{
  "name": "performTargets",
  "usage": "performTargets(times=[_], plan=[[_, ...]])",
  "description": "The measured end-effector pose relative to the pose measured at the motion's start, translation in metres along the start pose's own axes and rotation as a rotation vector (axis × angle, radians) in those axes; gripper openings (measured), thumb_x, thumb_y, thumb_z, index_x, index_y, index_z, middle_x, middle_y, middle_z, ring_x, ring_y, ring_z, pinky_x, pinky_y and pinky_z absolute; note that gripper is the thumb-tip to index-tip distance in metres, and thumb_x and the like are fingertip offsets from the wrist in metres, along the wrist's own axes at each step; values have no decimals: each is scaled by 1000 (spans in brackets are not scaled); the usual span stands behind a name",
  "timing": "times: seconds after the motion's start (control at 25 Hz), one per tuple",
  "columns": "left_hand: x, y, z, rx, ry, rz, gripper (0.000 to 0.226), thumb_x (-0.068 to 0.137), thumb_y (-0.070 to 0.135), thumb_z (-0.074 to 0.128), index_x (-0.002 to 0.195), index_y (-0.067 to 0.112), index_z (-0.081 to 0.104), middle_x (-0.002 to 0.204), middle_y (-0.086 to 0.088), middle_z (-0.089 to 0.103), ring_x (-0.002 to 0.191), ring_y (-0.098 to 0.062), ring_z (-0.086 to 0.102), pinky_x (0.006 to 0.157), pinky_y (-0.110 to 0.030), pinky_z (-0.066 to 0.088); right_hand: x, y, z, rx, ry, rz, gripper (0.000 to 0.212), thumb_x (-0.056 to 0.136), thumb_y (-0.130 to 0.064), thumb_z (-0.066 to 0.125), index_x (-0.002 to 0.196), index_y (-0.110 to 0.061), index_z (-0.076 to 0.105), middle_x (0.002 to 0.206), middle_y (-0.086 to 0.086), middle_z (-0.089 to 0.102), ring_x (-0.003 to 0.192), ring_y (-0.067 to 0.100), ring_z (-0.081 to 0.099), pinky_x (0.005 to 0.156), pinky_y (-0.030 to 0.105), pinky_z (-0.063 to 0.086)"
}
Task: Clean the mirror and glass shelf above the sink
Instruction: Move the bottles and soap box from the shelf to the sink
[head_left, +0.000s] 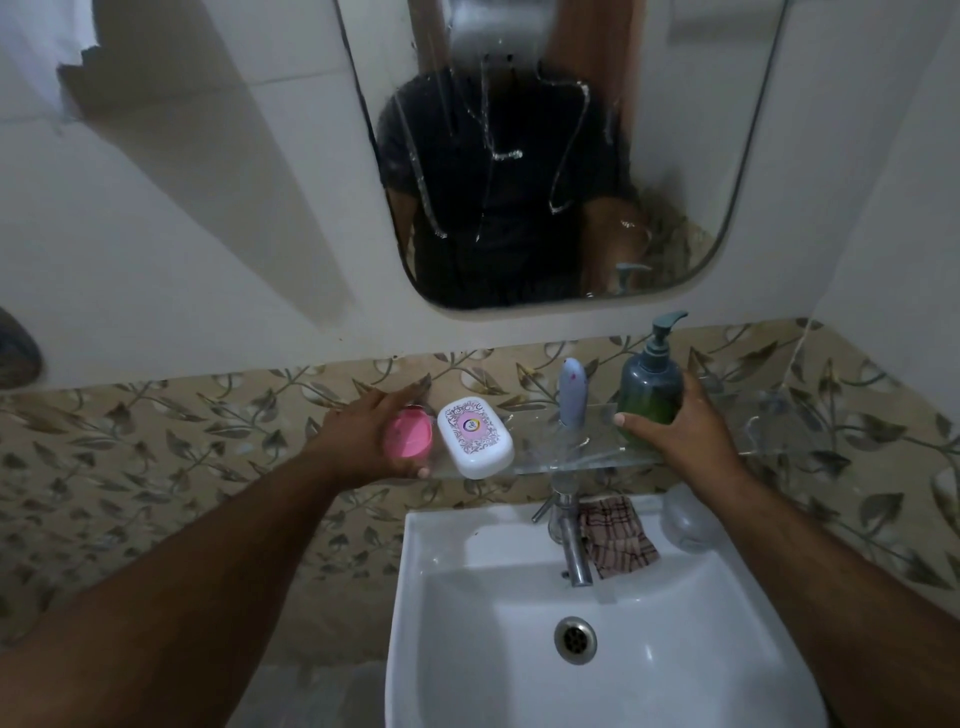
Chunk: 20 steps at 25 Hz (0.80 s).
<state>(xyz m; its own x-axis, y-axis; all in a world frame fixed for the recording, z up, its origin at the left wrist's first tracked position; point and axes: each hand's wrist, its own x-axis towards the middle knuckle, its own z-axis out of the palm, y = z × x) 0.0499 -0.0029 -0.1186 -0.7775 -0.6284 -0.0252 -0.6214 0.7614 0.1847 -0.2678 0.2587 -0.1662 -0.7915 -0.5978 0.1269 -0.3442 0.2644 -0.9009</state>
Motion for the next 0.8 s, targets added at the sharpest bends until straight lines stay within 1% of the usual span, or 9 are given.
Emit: performTargets(times=[0.16, 0.24, 0.32, 0.4, 0.48, 0.56, 0.6, 0.72, 0.8], plan=[[-5, -2, -3, -44, 67, -14, 118, 56, 80, 83, 158, 36, 43, 147, -7, 63, 130, -31, 61, 108, -44, 50, -11, -8, 4, 9, 62, -18, 87, 72, -32, 94, 144, -25, 47, 139, 4, 61, 115, 21, 58, 94, 39, 51], [-9, -3, -3, -67, 153, 18, 116, 55, 81, 76, 156, 34, 45, 143, -7, 65, 126, -32, 63, 104, -43, 52, -27, -9, 12, 27, 81, -56, 85, 71, -33, 94, 142, -32, 47, 133, -5, 59, 111, 15, 56, 84, 28, 49], [-8, -4, 1, -46, 181, 48, 114, 58, 80, 79, 156, 35, 43, 144, -6, 65, 126, -32, 62, 105, -44, 51, -40, -11, 24, 34, 73, -104, 83, 71, -35, 93, 138, -37, 46, 127, -14, 56, 111, 11, 56, 79, 19, 43], [-3, 0, 4, -4, 156, 19, 112, 65, 75, 86, 159, 37, 38, 148, -6, 63, 131, -33, 59, 109, -45, 47, -42, -13, 31, 44, 69, -112, 82, 71, -34, 94, 139, -34, 47, 126, -15, 55, 112, 11, 57, 82, 20, 43], [-1, 8, 2, 64, 158, -11, 109, 70, 80, 79, 162, 39, 36, 155, -1, 56, 139, -33, 52, 113, -49, 39, -36, -16, 32, 46, 90, -83, 85, 71, -33, 93, 143, -30, 47, 126, -14, 55, 112, 11, 55, 84, 23, 42], [-1, 28, -5, 67, 255, 92, 99, 75, 84, 62, 159, 36, 43, 152, 3, 56, 138, -30, 51, 111, -48, 38, -29, -16, 29, 27, 117, -57, 87, 72, -32, 93, 145, -28, 46, 132, -8, 58, 112, 12, 54, 86, 28, 43], [4, 45, -8, 9, 313, 168, 91, 79, 80, 58, 157, 35, 46, 148, 4, 57, 135, -27, 53, 108, -46, 40, -27, -15, 27, 13, 129, -43, 88, 72, -32, 93, 145, -28, 46, 136, -4, 60, 113, 12, 53, 88, 30, 44], [34, 125, -13, -197, 367, 350, 78, 88, 59, 71, 157, 36, 44, 150, 4, 55, 131, -19, 56, 108, -43, 51, -21, -12, 23, 12, 153, -11, 86, 72, -31, 93, 144, -27, 48, 139, 3, 62, 115, 16, 57, 92, 34, 46], [55, 177, -12, -153, 247, 427, 83, 89, 44, 79, 161, 39, 39, 162, 1, 44, 140, -22, 52, 113, -46, 50, -17, -9, 19, 16, 159, -3, 83, 71, -31, 94, 142, -25, 50, 137, 3, 64, 114, 16, 59, 92, 34, 47]])
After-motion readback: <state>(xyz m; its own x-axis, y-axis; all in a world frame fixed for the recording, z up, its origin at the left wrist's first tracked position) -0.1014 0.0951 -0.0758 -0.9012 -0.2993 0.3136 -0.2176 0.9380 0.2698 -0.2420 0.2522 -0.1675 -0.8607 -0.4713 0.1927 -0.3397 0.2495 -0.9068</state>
